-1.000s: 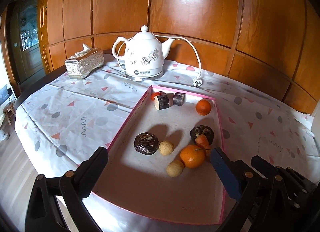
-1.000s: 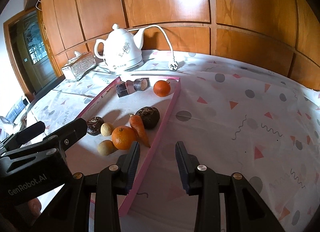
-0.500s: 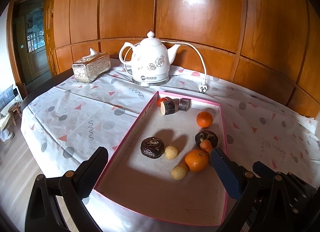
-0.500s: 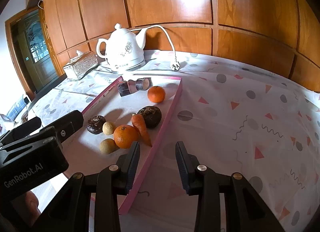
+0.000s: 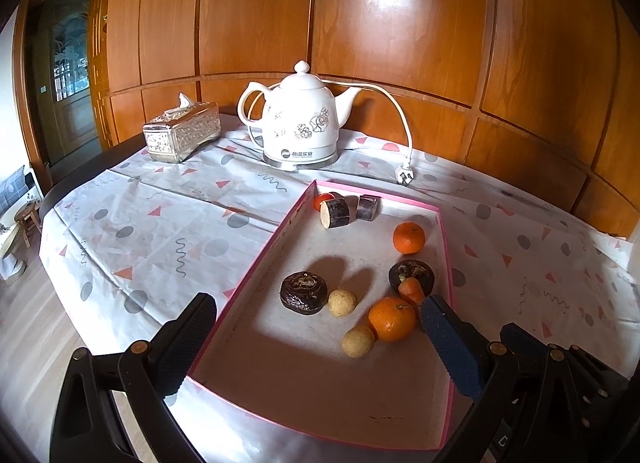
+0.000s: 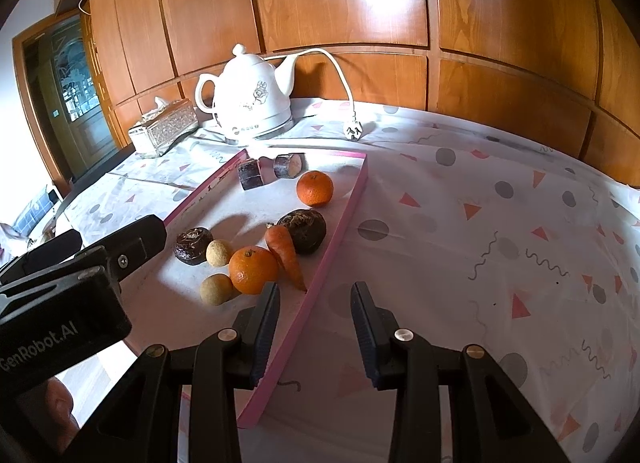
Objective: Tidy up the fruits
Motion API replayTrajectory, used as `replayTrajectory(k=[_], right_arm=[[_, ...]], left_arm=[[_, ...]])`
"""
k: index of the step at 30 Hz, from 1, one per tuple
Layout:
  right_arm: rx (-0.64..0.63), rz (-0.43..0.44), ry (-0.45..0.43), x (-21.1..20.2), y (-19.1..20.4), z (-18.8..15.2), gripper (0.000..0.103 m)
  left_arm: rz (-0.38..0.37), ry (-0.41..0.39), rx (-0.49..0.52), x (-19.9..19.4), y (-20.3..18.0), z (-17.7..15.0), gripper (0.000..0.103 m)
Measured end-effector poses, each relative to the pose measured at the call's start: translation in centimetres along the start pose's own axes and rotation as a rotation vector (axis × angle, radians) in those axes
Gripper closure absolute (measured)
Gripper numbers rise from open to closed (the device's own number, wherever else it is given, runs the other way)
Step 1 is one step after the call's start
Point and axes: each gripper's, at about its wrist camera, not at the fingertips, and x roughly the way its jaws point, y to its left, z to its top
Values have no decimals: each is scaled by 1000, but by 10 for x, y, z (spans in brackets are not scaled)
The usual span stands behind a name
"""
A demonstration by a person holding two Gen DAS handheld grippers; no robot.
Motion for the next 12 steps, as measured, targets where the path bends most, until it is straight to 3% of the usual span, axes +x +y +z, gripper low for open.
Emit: replayTrajectory(k=[12], right_arm=[[2, -1, 0, 1, -1, -2, 66]], left_arm=[[-8, -5, 11, -1, 0, -1, 1]])
